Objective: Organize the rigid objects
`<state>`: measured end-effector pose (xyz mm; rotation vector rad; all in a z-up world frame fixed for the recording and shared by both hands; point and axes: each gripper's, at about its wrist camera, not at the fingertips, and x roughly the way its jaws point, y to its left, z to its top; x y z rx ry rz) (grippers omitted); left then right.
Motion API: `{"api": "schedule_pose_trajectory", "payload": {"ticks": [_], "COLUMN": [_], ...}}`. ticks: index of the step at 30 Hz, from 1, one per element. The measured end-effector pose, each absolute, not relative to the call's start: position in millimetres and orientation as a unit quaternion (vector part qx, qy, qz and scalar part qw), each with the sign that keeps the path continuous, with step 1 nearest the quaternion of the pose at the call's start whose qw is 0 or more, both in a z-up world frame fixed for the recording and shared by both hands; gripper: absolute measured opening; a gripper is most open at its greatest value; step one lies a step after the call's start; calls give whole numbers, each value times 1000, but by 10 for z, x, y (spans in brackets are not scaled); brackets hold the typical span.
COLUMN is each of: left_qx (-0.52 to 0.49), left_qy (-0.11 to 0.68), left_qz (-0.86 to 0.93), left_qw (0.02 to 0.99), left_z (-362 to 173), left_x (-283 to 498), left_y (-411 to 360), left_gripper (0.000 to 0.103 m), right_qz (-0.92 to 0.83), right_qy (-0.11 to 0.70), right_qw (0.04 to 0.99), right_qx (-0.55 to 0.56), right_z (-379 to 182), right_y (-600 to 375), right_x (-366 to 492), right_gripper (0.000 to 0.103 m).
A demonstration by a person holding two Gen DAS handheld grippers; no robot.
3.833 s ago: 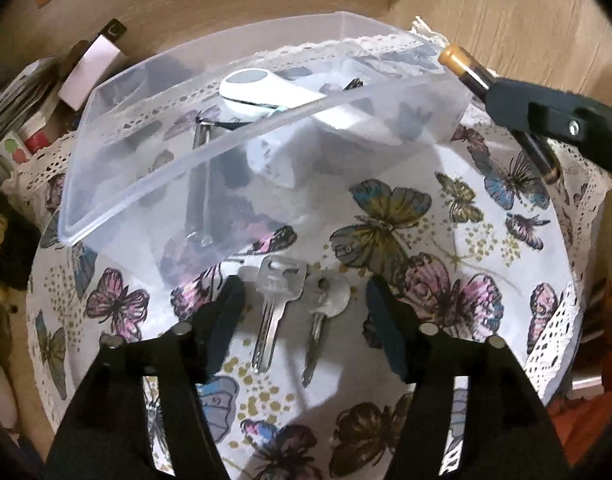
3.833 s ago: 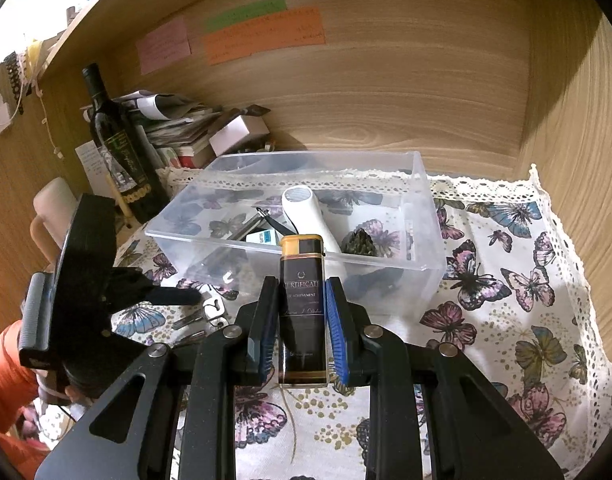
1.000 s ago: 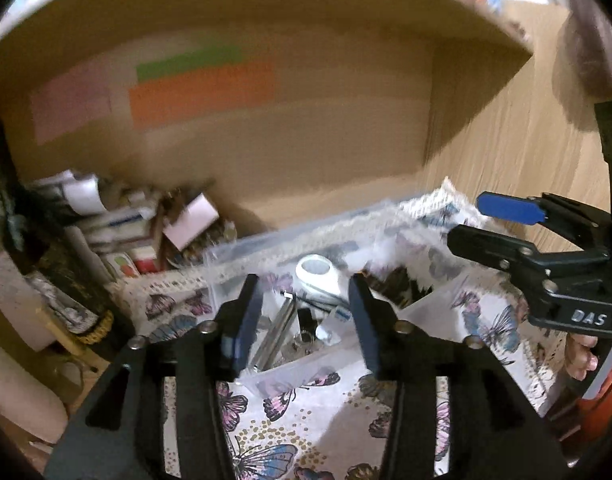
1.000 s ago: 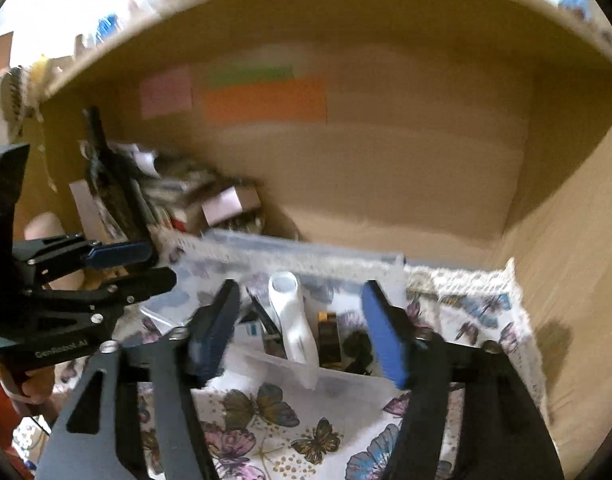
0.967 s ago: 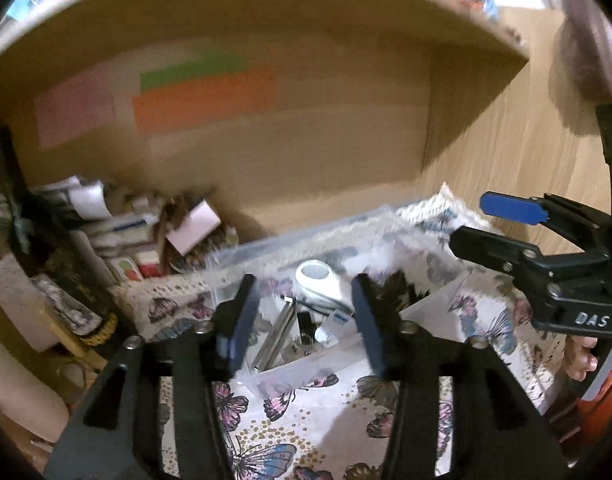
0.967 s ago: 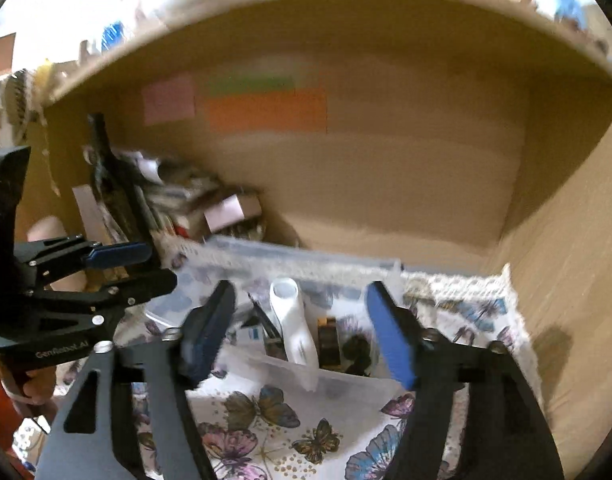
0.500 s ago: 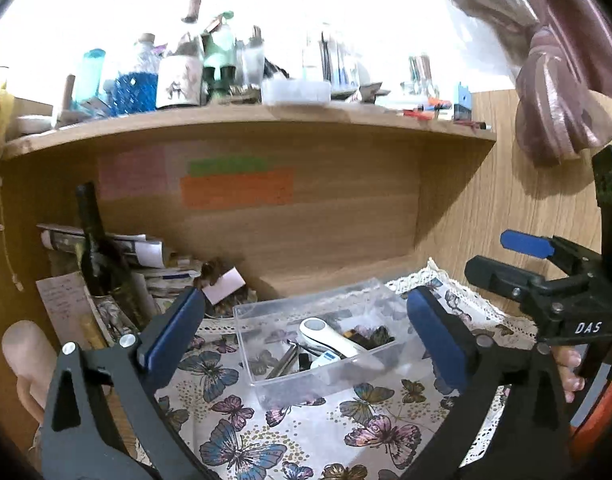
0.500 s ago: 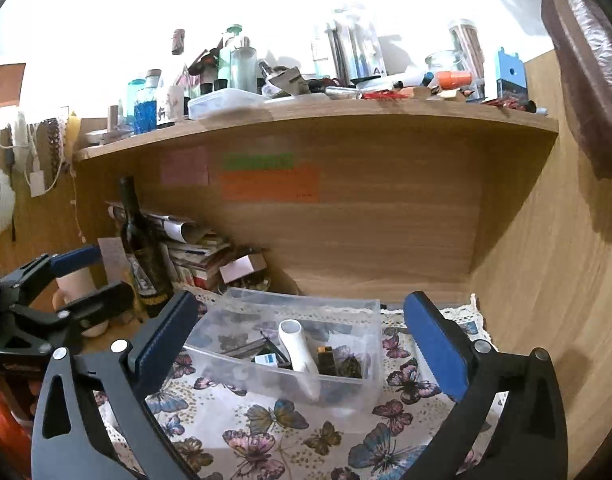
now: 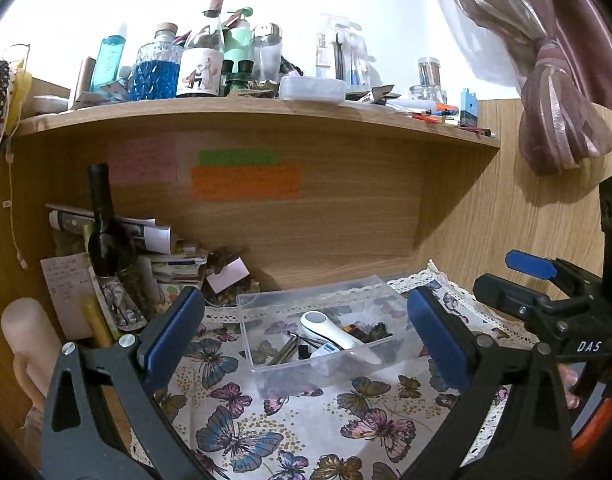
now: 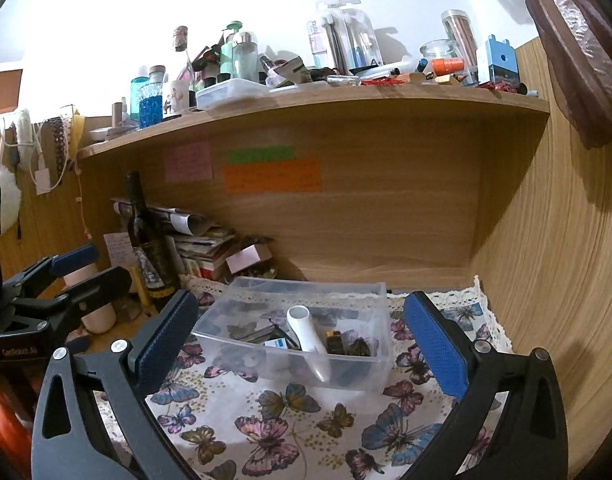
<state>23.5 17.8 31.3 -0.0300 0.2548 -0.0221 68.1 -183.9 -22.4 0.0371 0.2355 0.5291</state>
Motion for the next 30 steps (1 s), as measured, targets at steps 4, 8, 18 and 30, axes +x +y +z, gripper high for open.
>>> {"api": "schedule_pose_trajectory", "payload": {"ticks": [4,8,18,30], "left_qx": [-16,-17,-19,-26], "left_qy": [127,128,130,139], "left_qz": [-11,-12,-11,-12], "left_qw": [992,992,991,990], "left_z": [315,316,314,263], "left_x": [241,254,270,319], "left_y": [174,174,167,192], "left_gripper": [103,103,103,103], "right_qz": [260,260,262,263], "right_qy": [116,116,116,115], "right_qw": [959,958,958,958], "right_qx": [19,19,18,21], "right_z": [-229,-229,-224,-230], "right_y": [-1840,-1841,-1833,-1834], "right_x": [676,676,670,678], "right_gripper": [103,103,103,103]}}
